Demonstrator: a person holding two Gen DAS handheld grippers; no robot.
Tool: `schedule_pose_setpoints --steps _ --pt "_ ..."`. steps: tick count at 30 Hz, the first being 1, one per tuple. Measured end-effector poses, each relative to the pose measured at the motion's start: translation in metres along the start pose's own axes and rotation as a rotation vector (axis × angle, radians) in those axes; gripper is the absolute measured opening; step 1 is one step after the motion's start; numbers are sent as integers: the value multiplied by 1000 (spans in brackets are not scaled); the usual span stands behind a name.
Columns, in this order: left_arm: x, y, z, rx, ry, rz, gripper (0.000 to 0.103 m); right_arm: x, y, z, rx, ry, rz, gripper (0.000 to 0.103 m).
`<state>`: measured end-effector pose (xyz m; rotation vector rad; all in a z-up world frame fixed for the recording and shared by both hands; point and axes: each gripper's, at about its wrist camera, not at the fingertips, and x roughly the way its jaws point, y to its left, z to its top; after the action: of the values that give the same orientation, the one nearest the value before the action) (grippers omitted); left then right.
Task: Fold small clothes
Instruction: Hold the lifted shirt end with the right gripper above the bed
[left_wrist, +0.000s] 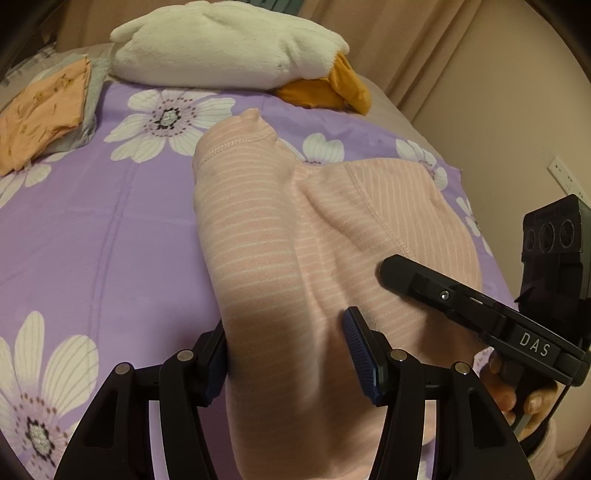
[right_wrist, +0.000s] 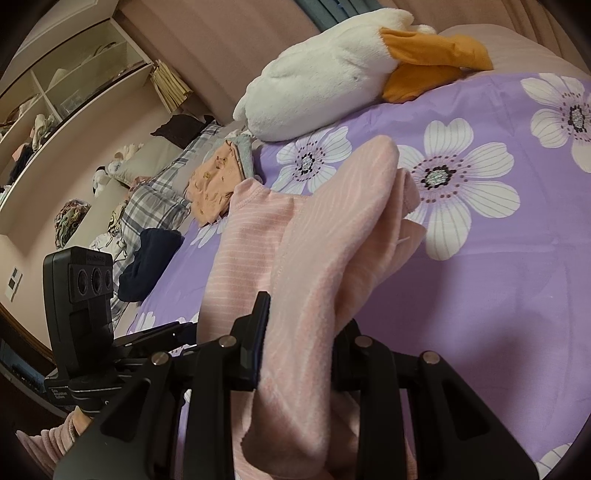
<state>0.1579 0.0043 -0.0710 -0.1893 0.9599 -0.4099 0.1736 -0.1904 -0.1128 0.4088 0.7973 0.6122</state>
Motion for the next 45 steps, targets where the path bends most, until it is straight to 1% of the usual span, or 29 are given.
schedule_pose_setpoints --steps 22,45 --pt "18 24 0 -45 43 24 57 41 1 -4 18 66 1 27" --pt "38 32 0 -59 81 34 57 62 -12 -5 41 102 -13 27"
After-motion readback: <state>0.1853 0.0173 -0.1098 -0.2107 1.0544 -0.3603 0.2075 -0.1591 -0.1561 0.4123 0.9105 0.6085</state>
